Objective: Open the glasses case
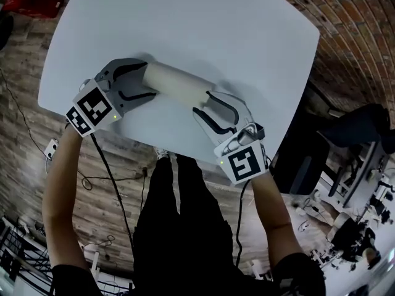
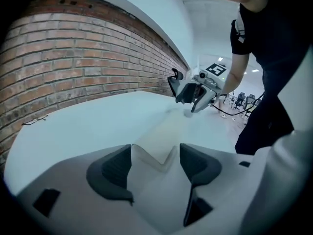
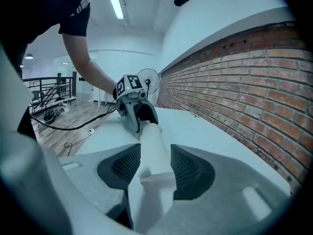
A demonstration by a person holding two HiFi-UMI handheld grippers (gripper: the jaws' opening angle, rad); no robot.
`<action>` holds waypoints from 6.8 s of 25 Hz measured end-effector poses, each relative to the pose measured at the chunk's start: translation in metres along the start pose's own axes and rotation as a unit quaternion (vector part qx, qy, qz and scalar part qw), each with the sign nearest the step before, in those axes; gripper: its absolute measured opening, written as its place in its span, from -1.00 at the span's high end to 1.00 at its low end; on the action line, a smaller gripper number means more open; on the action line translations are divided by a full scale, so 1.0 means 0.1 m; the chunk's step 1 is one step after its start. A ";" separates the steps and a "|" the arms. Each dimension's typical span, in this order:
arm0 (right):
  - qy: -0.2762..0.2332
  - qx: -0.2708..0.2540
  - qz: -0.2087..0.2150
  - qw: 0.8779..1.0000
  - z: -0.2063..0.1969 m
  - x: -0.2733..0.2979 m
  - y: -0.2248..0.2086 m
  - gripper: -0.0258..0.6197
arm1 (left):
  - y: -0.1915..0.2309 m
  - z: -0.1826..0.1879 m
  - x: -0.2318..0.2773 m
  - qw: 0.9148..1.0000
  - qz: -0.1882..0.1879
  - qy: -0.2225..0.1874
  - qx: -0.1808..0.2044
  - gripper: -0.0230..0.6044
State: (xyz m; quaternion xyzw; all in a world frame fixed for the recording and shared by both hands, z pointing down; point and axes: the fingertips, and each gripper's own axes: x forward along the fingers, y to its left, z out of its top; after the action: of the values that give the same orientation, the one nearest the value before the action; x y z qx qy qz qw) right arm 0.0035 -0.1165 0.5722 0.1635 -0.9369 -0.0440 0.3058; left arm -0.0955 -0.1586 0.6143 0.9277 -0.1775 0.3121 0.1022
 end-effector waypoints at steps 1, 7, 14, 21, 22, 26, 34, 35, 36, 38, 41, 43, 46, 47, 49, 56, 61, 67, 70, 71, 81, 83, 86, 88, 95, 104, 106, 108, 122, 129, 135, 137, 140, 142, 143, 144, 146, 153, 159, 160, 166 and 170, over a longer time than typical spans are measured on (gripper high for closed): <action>-0.006 0.002 -0.002 1.000 0.01 0.03 0.00 0.36 | -0.01 0.00 -0.01 1.000 -0.006 0.000 -0.001 -0.01; -0.005 -0.005 -0.005 1.000 -0.03 0.18 0.03 0.16 | 0.01 -0.04 0.04 1.000 -0.007 0.026 0.000 -0.01; 0.008 -0.024 -0.015 1.000 -0.11 0.27 0.01 0.10 | 0.04 -0.05 0.04 0.999 0.004 0.031 0.004 0.03; 0.033 -0.063 -0.009 0.997 -0.19 0.35 0.05 0.10 | 0.05 -0.06 0.04 0.999 0.002 0.040 0.003 0.09; 0.035 -0.061 -0.008 0.997 -0.19 0.36 0.04 0.10 | 0.05 -0.06 0.05 0.999 0.002 0.042 0.002 0.09; 0.034 -0.057 -0.005 0.998 -0.18 0.38 0.02 0.10 | 0.06 -0.07 0.06 0.999 0.000 0.047 -0.001 0.09; 0.010 -0.007 0.008 1.000 -0.13 0.35 -0.03 0.10 | 0.05 -0.08 0.05 0.999 0.003 0.045 0.007 0.09; 0.011 -0.008 0.014 1.000 -0.13 0.34 -0.04 0.11 | 0.05 -0.08 0.05 0.999 0.003 0.045 0.007 0.09; 0.014 -0.012 0.020 1.000 -0.13 0.34 -0.04 0.11 | 0.04 -0.08 0.05 0.999 0.003 0.045 0.008 0.09; 0.013 -0.012 0.028 0.999 -0.12 0.32 -0.05 0.11 | 0.04 -0.08 0.05 0.999 0.004 0.044 0.009 0.08; -0.003 0.007 0.032 0.999 -0.09 0.29 -0.10 0.14 | 0.04 -0.08 0.05 0.999 0.005 0.044 0.010 0.09; -0.007 0.012 0.031 0.999 -0.08 0.28 -0.12 0.15 | 0.04 -0.08 0.05 0.999 0.006 0.043 0.011 0.08; -0.008 0.008 0.030 0.999 -0.05 0.26 -0.15 0.16 | 0.04 -0.08 0.05 0.999 0.007 0.044 0.011 0.09; -0.010 0.008 0.028 1.000 -0.04 0.25 -0.16 0.16 | 0.04 -0.08 0.05 0.999 0.007 0.044 0.011 0.08; -0.012 0.008 0.026 1.000 -0.03 0.23 -0.19 0.16 | 0.03 -0.08 0.05 0.999 0.008 0.044 0.011 0.08; -0.030 0.010 0.026 0.999 0.01 0.22 -0.27 0.17 | 0.03 -0.08 0.05 0.999 0.009 0.043 0.014 0.09; -0.044 0.010 0.028 0.999 0.03 0.20 -0.34 0.17 | 0.03 -0.07 0.05 0.999 0.011 0.042 0.017 0.09; -0.088 0.055 0.008 0.995 0.07 0.22 -0.51 0.17 | 0.03 -0.08 0.06 0.999 0.012 0.041 0.017 0.08; -0.101 0.069 -0.002 0.992 0.08 0.24 -0.56 0.21 | 0.03 -0.08 0.05 0.999 0.015 0.040 0.020 0.08; -0.101 0.072 -0.006 0.992 0.08 0.25 -0.58 0.27 | 0.04 -0.08 0.05 0.999 0.016 0.039 0.020 0.09; -0.094 0.093 -0.068 0.989 -0.01 0.30 -0.86 0.72 | 0.03 -0.08 0.06 0.999 0.019 0.037 0.023 0.09; -0.092 0.101 -0.073 0.988 -0.03 0.31 -0.87 0.73 | 0.03 -0.08 0.06 0.999 0.021 0.037 0.024 0.09; -0.089 0.105 -0.074 0.988 -0.04 0.33 -0.88 0.73 | 0.03 -0.08 0.05 0.999 0.023 0.035 0.027 0.09; -0.083 0.100 -0.074 0.989 -0.05 0.33 -0.87 0.73 | 0.03 -0.08 0.04 0.999 0.025 0.033 0.029 0.09; -0.087 0.078 -0.064 0.991 0.02 0.27 -0.77 0.71 | 0.06 -0.08 0.03 0.997 0.040 0.035 0.049 0.09; -0.079 0.077 -0.072 0.991 0.02 0.10 -0.61 0.69 | 0.00 -0.02 0.03 0.999 0.035 0.006 0.037 0.09; -0.078 0.078 -0.078 0.991 0.03 0.07 -0.61 0.69 | 0.01 0.00 0.03 0.999 0.038 0.002 0.038 0.09; -0.078 0.080 -0.083 0.990 0.05 0.05 -0.60 0.69 | 0.02 -0.01 0.01 0.998 0.042 -0.003 0.036 0.09; -0.046 0.109 -0.121 0.986 0.11 -0.34 -0.52 0.69 | 0.01 0.04 -0.28 0.997 0.076 -0.018 -0.016 0.08; -0.030 0.161 -0.147 0.976 0.21 -0.68 -0.42 0.69 | -0.25 0.10 -0.35 0.991 0.108 -0.036 -0.072 0.08; -0.032 0.164 -0.154 0.974 0.32 -0.84 -0.27 0.73 | -0.52 0.19 -0.53 0.980 0.138 -0.067 -0.129 0.10; -0.037 0.174 -0.154 0.972 0.42 -0.89 -0.24 0.73 | -0.57 0.20 -0.61 0.975 0.151 -0.076 -0.147 0.30; -0.044 0.165 -0.161 0.972 0.53 -0.98 -0.23 0.73 | -0.61 0.24 -0.72 0.968 0.169 -0.090 -0.165 0.41; -0.046 0.168 -0.166 0.970 0.60 -1.05 -0.22 0.74 | -0.64 0.29 -0.79 0.963 0.181 -0.102 -0.174 0.52; -0.049 0.170 -0.169 0.969 0.64 -1.09 -0.22 0.76 | -0.65 0.32 -0.83 0.960 0.187 -0.107 -0.178 0.61; -0.052 0.171 -0.173 0.968 0.68 -1.13 -0.23 0.79 | -0.67 0.35 -0.87 0.958 0.193 -0.112 -0.182 0.67; -0.061 0.171 -0.183 0.966 0.76 -1.19 -0.28 0.89 | -0.65 0.43 -0.94 0.952 0.207 -0.124 -0.187 0.76; -0.102 0.173 -0.180 0.963 1.09 -1.45 -0.26 0.90 | -0.69 0.81 -1.30 0.926 0.274 -0.171 -0.195 0.88; -0.147 0.167 -0.170 0.960 1.37 -1.64 -0.32 0.90 | -0.71 1.17 -1.72 0.910 0.323 -0.206 -0.160 0.89; -0.154 0.168 -0.172 0.959 1.41 -1.69 -0.32 0.91 | -0.73 1.21 -1.79 0.907 0.329 -0.211 -0.155 0.89; -0.200 0.170 -0.193 0.946 1.60 -2.08 -0.49 0.91 | -0.85 1.61 -2.39 0.879 0.381 -0.260 -0.120 0.89; -0.227 0.166 -0.208 0.937 1.69 -2.31 -0.62 0.90 | -0.97 1.91 -2.67 0.866 0.388 -0.300 -0.099 0.89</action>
State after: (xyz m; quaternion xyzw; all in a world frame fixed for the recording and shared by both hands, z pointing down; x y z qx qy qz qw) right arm 0.0969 -0.1012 0.2953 0.3885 -0.9206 0.0134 0.0374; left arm -0.1518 -0.0561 0.2923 0.8179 -0.5751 0.0136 0.0057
